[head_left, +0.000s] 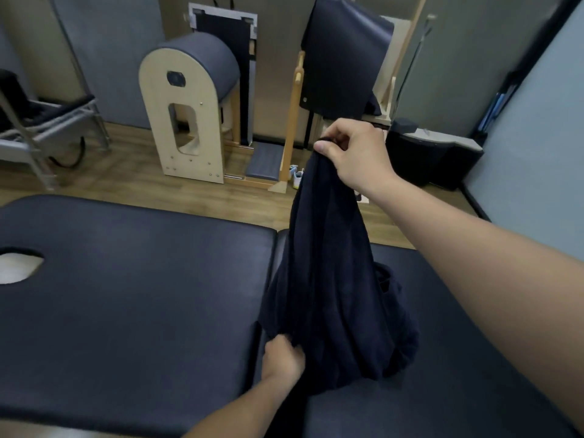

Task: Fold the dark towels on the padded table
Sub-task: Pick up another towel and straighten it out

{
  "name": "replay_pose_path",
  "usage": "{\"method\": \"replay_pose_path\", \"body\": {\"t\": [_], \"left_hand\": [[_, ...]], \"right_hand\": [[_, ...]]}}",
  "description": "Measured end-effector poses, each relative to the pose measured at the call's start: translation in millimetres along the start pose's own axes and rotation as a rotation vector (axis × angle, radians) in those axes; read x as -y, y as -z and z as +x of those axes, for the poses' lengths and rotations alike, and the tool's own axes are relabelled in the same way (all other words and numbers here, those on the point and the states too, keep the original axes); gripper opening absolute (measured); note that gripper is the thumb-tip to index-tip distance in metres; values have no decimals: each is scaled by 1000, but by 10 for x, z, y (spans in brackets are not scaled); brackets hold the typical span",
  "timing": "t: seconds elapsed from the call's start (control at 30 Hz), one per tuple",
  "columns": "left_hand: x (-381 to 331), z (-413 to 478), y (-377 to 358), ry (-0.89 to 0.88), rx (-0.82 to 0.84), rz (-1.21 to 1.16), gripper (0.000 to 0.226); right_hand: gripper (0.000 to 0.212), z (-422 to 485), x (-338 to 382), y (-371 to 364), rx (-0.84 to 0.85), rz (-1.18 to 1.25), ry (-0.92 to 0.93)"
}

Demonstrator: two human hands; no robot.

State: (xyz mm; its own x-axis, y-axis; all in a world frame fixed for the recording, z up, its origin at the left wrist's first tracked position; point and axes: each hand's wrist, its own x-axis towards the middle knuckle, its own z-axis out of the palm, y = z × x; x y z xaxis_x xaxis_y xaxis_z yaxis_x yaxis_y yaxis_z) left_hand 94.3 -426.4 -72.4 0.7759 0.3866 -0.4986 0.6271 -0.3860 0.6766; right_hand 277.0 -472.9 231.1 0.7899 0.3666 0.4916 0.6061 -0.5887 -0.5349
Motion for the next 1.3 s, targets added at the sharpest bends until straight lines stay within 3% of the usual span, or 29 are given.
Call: {"method": "replay_pose_path", "body": {"t": [0.1,0.23,0.37,0.53,0.6,0.7,0.77,0.87,0.9,0.93,1.0,1.03,1.17,1.3], "left_hand": [[225,155,706,-184,22,240,19],[127,352,2358,-315,-150,537,14],[-581,246,3706,-471,-260,748,15],[-1733,-91,4625,-733,-270,860,25],[-2299,-311,4876,-887,-381,873,27],[-3042,-708,5223,-1128,-703,711,25],[-3357,-906,5338,-1124,-789,791,24],[-3739,-1239,5485,-825,-753,1325,23],[-3924,-1406,5615,-757,-816,1415,20],[-4126,-1612,5796,-771,-923,1401,17],[-4426,-1972,6155,-917,-1110,1143,14],[-4491,-2073,6279,-934,-1137,1072,10],[-4351,-2192,6372,-670,-1011,1260,18],[-4345,-2356,6619,-899,-1092,1010,20]], "right_hand": [[11,52,-197,214,87,-116,24],[9,113,-510,597,162,-235,17],[17,62,-667,833,215,-262,55],[20,174,-698,1325,301,-463,107],[17,429,-593,1657,172,-505,92],[13,827,-237,2330,-283,-395,61],[14,950,13,2692,-436,-344,70],[22,1013,340,3057,-326,-480,126],[20,1069,486,3195,-337,-523,140],[16,1148,638,3354,-406,-539,156],[17,1274,974,3610,-608,-451,179],[18,1338,1086,3683,-653,-411,182],[16,1470,1285,3700,-508,-554,223],[19,1554,1526,3814,-637,-430,207]]}}
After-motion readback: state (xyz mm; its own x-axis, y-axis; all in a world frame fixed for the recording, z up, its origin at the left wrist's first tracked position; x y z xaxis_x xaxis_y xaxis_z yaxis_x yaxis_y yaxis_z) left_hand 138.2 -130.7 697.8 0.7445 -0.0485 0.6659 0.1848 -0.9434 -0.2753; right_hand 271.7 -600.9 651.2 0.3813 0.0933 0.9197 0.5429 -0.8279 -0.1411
